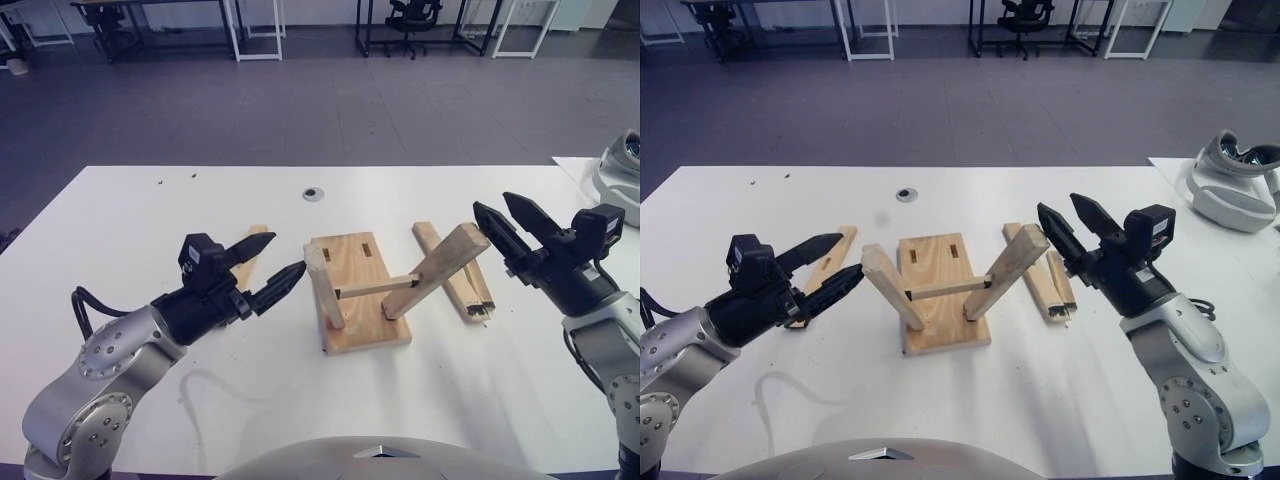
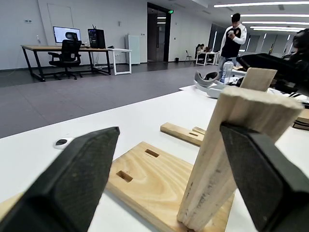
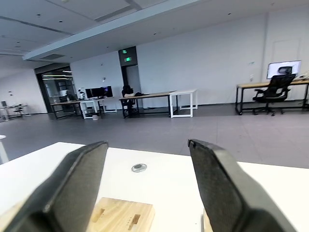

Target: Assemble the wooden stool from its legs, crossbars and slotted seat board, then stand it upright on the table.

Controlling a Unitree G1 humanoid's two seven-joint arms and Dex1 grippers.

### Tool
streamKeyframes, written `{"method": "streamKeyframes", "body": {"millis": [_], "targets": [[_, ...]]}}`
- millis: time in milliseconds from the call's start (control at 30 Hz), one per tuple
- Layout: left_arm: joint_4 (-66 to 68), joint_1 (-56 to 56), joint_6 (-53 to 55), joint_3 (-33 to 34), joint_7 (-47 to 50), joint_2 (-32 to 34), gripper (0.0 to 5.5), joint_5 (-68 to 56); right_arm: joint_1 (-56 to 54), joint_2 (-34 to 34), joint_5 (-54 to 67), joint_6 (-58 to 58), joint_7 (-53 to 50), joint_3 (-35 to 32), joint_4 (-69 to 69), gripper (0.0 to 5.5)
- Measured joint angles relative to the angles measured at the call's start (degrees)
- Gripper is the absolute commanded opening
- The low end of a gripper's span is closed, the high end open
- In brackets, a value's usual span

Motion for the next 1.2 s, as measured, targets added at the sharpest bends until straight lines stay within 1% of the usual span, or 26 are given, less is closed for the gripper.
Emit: {"method": "streamKeyframes", "body": {"millis": [100, 200, 267, 400, 567, 700, 767, 833, 900, 967, 1033, 1067, 1133, 1200], "targets": [[0.1, -1.6, 0.0, -0.9, 4.2, -0.9, 3.85, 0.1, 0.3, 0.1, -1.0, -0.3, -0.5, 1.0, -1.1, 3.11], [-0.4, -3.7, 0.2, -4.0, 10.7, -4.2, 3.85, 0.0, 1.0, 0.2, -1.7, -0.4, -1.9, 1.2, -2.4, 3.11], [-1.3, -4.0, 0.2, -5.3, 13.3, -5.0, 3.85, 0.0, 1.0, 0.2, -1.9, -0.4, -2.9, 1.5, -2.9, 3.11], [-1.5, -4.2, 0.1, -6.8, 16.5, -5.8, 3.85, 0.0, -0.2, 0.3, -1.9, 0.2, -5.0, 3.0, -3.0, 3.11], [-1.5, -4.3, -1.1, -9.1, 19.0, -7.2, 3.85, 2.2, -0.3, 1.2, -1.5, 0.2, -5.3, 3.3, -2.9, 3.11], [-1.4, -4.2, -1.5, -9.4, 19.1, -7.7, 3.85, 2.5, -0.3, 1.3, -1.4, 0.1, -5.2, 3.3, -2.7, 3.11], [-1.2, -3.6, -2.5, -9.6, 18.6, -7.2, 3.85, 3.4, -0.5, 1.3, -1.0, -0.8, -3.4, 3.3, -1.5, 3.11], [-0.2, -1.8, -4.4, -9.0, 15.0, -5.5, 3.85, 4.1, -1.1, 1.3, 0.6, -1.9, -0.2, 3.2, 0.9, 3.11], [2.6, 0.9, -5.1, -6.2, 7.0, -0.4, 3.85, 4.7, -3.5, 0.3, 2.5, -1.3, 1.6, 1.6, 4.1, 3.11], [7.0, 0.6, -7.0, 0.3, 3.0, 3.6, 3.85, 6.1, -7.4, -1.5, 4.7, -0.8, 0.7, -1.8, 6.2, 3.11], [10.2, -5.5, -7.6, 5.2, 2.1, 5.4, 3.85, 4.3, -12.4, -2.8, 7.9, 0.3, -0.4, -2.4, 5.8, 3.11], [11.5, -10.0, -7.9, 6.4, 2.9, 5.4, 3.85, 1.6, -14.8, -3.1, 10.1, 0.8, -1.5, -2.5, 5.7, 3.11], [12.9, -20.8, -7.9, 7.1, 8.4, 2.7, 3.85, -7.9, -22.6, -4.1, 16.1, 2.1, -4.9, -2.5, 5.8, 3.11], [11.4, -29.7, -7.7, 5.2, 14.7, 0.0, 3.85, -16.8, -31.7, -6.0, 24.0, 3.3, -7.9, -1.9, 5.7, 3.11]]}}
